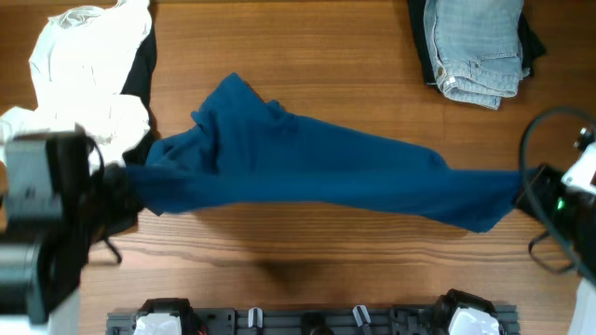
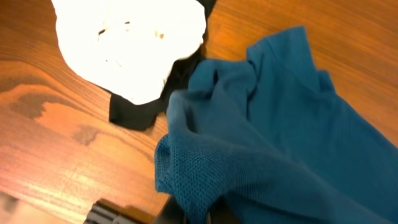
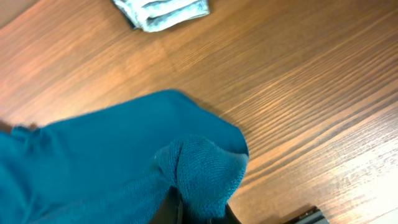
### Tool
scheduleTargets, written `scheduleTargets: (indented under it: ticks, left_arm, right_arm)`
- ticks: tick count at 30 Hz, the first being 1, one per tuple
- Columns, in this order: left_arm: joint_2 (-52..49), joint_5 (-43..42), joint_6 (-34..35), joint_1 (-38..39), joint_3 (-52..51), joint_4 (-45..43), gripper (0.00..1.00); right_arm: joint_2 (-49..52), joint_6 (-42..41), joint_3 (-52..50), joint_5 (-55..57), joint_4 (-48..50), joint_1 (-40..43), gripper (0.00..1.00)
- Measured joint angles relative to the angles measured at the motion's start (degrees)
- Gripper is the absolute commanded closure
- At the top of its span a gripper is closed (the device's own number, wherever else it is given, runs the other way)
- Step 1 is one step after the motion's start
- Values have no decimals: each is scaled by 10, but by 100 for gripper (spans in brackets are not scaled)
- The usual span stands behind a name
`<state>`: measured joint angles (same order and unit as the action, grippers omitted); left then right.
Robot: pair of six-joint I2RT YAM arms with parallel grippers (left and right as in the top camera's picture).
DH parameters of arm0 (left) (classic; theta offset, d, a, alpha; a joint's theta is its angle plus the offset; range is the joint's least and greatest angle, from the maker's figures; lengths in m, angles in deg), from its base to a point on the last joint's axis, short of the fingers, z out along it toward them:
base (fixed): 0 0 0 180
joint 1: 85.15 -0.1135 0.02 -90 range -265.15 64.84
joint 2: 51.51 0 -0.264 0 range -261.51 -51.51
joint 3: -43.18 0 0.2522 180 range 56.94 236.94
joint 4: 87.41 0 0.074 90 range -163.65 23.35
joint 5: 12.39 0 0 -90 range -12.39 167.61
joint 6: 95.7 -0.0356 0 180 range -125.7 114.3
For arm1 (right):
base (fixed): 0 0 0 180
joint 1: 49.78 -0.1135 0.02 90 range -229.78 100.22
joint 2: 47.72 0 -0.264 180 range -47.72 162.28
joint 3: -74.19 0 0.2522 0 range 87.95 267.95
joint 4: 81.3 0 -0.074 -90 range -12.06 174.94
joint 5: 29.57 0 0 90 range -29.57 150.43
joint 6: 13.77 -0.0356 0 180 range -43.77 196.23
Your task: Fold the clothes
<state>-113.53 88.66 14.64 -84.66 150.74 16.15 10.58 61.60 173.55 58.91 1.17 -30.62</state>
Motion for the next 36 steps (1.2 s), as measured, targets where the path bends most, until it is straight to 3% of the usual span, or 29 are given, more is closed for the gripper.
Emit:
scheduleTargets:
  ticks: [12, 29, 36]
  left_arm:
    - [-133, -72, -2, -156, 0, -32, 96]
    - [-241, -93, -12, -105, 0, -80, 96]
    - [-275, -92, -12, -105, 0, -95, 96]
  right_arm:
    - [78, 21, -1, -82, 11, 134, 96]
    - [135, 71, -8, -112, 20, 137, 95]
    - [199, 75, -8, -116, 32, 89, 96]
